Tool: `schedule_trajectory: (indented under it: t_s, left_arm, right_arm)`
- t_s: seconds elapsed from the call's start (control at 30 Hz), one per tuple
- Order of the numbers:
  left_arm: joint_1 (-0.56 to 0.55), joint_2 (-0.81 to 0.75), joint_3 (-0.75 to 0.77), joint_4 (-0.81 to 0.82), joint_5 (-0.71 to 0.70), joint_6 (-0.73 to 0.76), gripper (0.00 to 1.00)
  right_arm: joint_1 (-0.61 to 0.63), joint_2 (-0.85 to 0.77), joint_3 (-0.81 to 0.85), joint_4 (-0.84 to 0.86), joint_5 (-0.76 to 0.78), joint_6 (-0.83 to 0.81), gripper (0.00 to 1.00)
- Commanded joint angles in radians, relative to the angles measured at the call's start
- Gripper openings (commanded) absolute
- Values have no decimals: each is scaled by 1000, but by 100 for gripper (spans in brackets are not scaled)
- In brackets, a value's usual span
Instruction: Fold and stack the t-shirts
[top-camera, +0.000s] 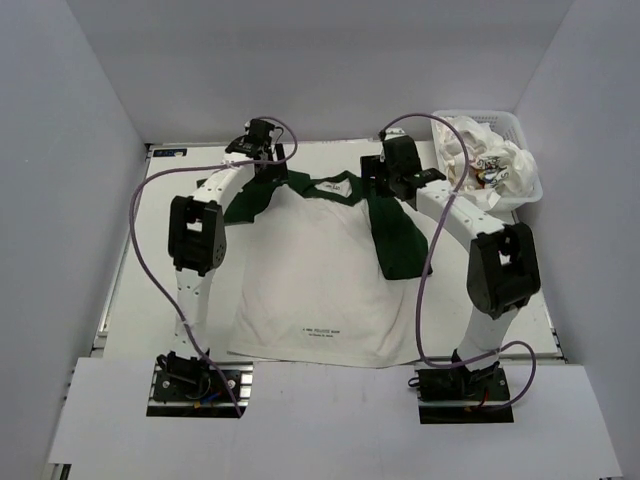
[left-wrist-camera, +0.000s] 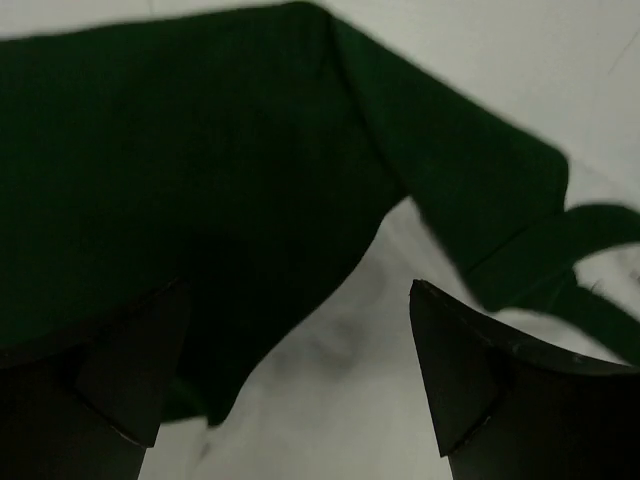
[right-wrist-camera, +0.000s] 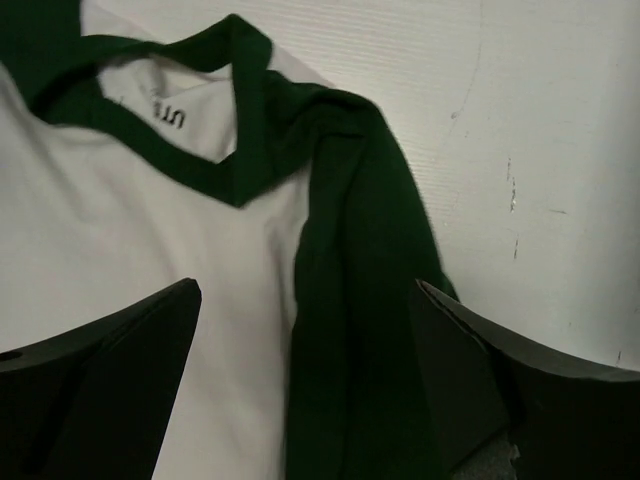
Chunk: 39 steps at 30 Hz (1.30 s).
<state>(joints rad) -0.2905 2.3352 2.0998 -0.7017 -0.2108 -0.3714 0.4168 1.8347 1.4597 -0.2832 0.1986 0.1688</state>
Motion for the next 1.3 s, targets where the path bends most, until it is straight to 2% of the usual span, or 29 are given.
schedule_trajectory:
  t_s: [0.0,0.03,0.1,0.13,0.27,0.33,0.53,0.63,0.7,0.87,0.97,1.0,1.2,1.23,1.27]
  left_arm:
    - [-2,-242,-91,14,45,-6,100]
    - [-2,-335,-251,100,74,-6,100]
    - [-13,-428,-409,172,146,-26,100]
    - [-28,-469,-554,226,163,-26,100]
    - [-38,-681,-892,346,321,-116,100]
    - [-38,-720,-1044,375,358,-133,100]
    - [-47,-850,-1276,429,448,-214,100]
    - [-47,-901,-1345,439,421,-253,100]
    - [-47,-936,-1386,439,409,-264,100]
    - [-47,-948,-1463,465,419,-284,100]
    - [-47,-933,-1485,465,381,-307,100]
    - [-47,-933,-1485,455,369,-307,100]
    - [-47,-884,-1440,314,182,-353,100]
    - [-47,-875,-1427,301,171,-353,100]
    - [-47,-875,-1417,288,160,-362,100]
  right_arm:
    - [14,-149,-28,67,-43,-11,90]
    - [10,-163,-48,73,-44,-8,90]
    - [16,-210,-118,59,-50,-11,90]
    - [19,-231,-137,59,-53,-12,90]
    - [17,-287,-300,64,-1,44,90]
    - [16,-304,-364,73,8,57,90]
    - [14,-316,-472,42,-14,127,90]
    - [16,-318,-530,55,-27,161,89]
    - [17,-313,-564,67,-95,178,80]
    - [17,-310,-642,131,-235,204,70]
    - [16,-307,-630,116,-203,228,13]
    - [14,-313,-613,93,-147,235,0]
    - [8,-397,-503,12,28,244,0]
    - [4,-400,-486,-8,142,265,0]
    - [-7,-397,-469,-29,175,280,0]
